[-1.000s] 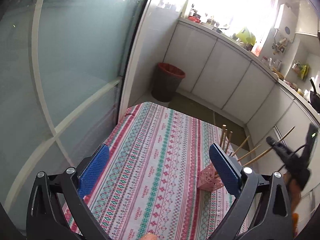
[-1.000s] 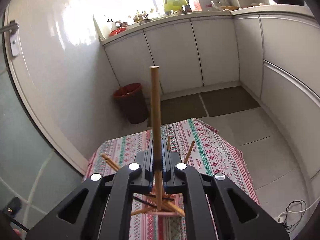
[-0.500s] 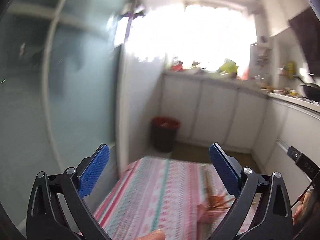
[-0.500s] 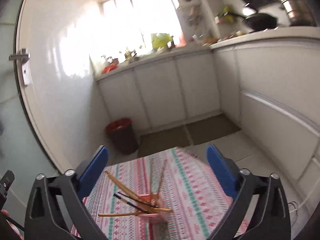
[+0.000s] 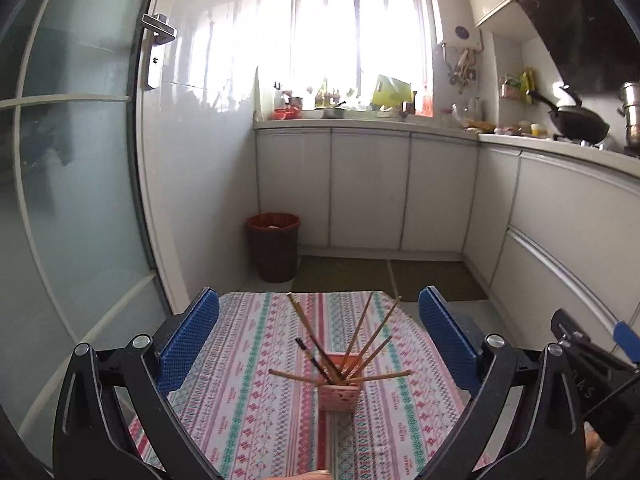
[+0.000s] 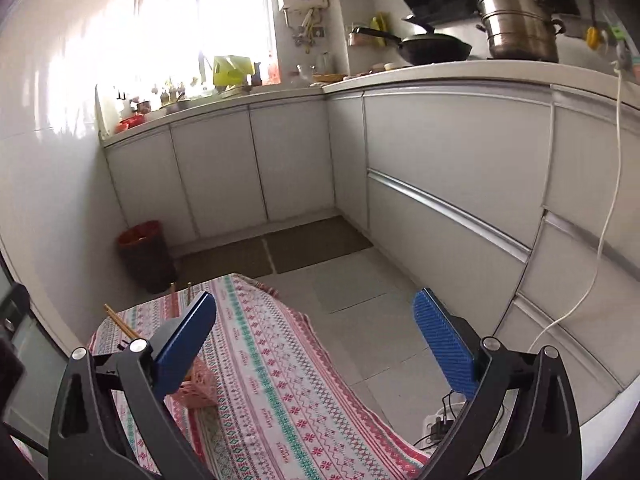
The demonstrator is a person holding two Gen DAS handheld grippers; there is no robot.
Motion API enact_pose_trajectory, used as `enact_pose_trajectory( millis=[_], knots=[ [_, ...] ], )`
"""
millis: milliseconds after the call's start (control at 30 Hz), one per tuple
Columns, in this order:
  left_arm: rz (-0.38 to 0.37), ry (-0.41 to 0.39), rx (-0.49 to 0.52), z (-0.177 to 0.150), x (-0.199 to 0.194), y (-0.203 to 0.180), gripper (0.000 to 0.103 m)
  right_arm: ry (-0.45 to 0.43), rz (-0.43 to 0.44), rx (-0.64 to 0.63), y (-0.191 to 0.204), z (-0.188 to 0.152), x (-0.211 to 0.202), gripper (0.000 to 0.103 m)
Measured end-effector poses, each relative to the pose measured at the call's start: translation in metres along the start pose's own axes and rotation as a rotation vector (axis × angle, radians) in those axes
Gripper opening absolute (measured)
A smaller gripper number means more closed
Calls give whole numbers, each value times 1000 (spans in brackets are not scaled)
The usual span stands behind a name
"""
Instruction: Organize utensils
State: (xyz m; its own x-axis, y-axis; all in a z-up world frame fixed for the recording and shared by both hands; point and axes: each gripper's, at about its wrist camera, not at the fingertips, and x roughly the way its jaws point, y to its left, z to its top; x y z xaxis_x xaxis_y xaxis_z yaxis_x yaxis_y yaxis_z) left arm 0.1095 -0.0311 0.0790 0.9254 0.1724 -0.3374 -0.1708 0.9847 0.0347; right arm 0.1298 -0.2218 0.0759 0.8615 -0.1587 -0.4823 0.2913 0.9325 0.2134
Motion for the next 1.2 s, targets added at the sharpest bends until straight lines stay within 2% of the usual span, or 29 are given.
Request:
enact_pose_trajectory(
  millis=[233,600,1200],
  knots=[
    [36,4,4,-4,-4,12,96,-24,-12,-34,8,-3,-10,96],
    [24,-12,5,-5,-22,17,96,-16,3,-63,22,-17,-27,96],
    [19,-18,7,-4,-25,17,96,-15,26,-26,14,-13,-33,96]
  ],
)
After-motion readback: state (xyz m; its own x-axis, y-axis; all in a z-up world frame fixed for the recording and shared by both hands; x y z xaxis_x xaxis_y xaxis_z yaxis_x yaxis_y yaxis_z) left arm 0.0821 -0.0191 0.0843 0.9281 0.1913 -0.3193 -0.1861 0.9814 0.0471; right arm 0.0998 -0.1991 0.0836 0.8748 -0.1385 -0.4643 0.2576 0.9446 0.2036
